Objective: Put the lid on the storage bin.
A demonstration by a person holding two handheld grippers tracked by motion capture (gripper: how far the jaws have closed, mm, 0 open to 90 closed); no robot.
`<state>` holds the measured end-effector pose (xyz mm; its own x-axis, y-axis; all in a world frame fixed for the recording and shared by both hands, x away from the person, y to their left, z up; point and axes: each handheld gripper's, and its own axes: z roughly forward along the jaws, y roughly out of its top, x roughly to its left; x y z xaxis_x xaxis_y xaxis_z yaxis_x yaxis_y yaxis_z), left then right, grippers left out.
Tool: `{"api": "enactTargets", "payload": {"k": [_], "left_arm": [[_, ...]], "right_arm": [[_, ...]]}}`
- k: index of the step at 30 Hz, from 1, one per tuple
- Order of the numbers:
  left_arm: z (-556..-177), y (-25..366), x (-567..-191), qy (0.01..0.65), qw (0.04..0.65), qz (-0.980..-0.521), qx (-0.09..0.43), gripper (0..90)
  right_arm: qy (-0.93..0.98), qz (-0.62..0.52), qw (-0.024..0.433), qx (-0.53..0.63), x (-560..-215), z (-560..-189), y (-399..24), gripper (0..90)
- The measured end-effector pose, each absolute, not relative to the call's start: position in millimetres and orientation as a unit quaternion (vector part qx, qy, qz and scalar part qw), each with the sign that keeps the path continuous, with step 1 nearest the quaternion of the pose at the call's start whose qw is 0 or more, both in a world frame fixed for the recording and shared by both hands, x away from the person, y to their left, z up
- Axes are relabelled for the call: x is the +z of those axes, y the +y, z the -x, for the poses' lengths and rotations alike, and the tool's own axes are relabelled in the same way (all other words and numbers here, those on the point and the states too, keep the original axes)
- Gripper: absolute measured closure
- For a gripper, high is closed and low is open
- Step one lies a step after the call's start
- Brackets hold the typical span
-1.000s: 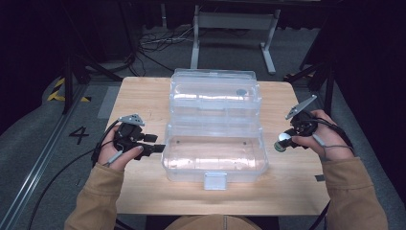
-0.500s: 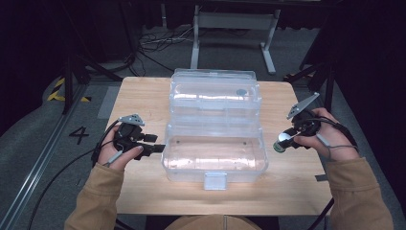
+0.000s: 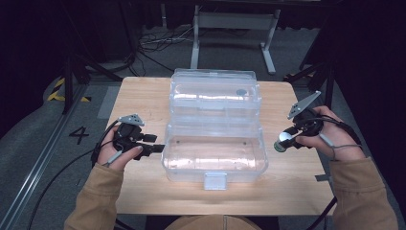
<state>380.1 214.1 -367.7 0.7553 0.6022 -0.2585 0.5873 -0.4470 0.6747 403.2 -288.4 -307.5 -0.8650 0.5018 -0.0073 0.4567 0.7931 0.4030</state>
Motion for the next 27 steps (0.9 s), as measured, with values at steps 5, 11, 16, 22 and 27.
{"api": "enactTargets", "payload": {"k": [5, 11, 16, 22, 27], "left_arm": [[-380.0, 213.6, -368.0, 0.349, 0.391, -0.852, 0.009, 44.5], [-377.8, 216.2, -368.6, 0.354, 0.391, -0.850, 0.010, 44.5], [-375.8, 218.5, -368.9, 0.356, 0.390, -0.849, 0.013, 44.5], [-373.4, 220.9, -368.9, 0.361, 0.390, -0.847, 0.013, 44.4], [-373.4, 220.6, -368.9, 0.360, 0.389, -0.848, 0.014, 44.4]], "right_arm": [[0.950, -0.242, 0.059, 0.190, -305.3, -400.5, -283.6, 50.5], [0.955, -0.225, 0.053, 0.188, -303.4, -398.2, -275.0, 50.5], [0.957, -0.216, 0.052, 0.188, -300.8, -397.5, -269.7, 50.5], [0.962, -0.197, 0.051, 0.184, -298.5, -395.6, -261.4, 50.5], [0.965, -0.179, 0.048, 0.187, -296.8, -392.0, -253.7, 50.5]]}}
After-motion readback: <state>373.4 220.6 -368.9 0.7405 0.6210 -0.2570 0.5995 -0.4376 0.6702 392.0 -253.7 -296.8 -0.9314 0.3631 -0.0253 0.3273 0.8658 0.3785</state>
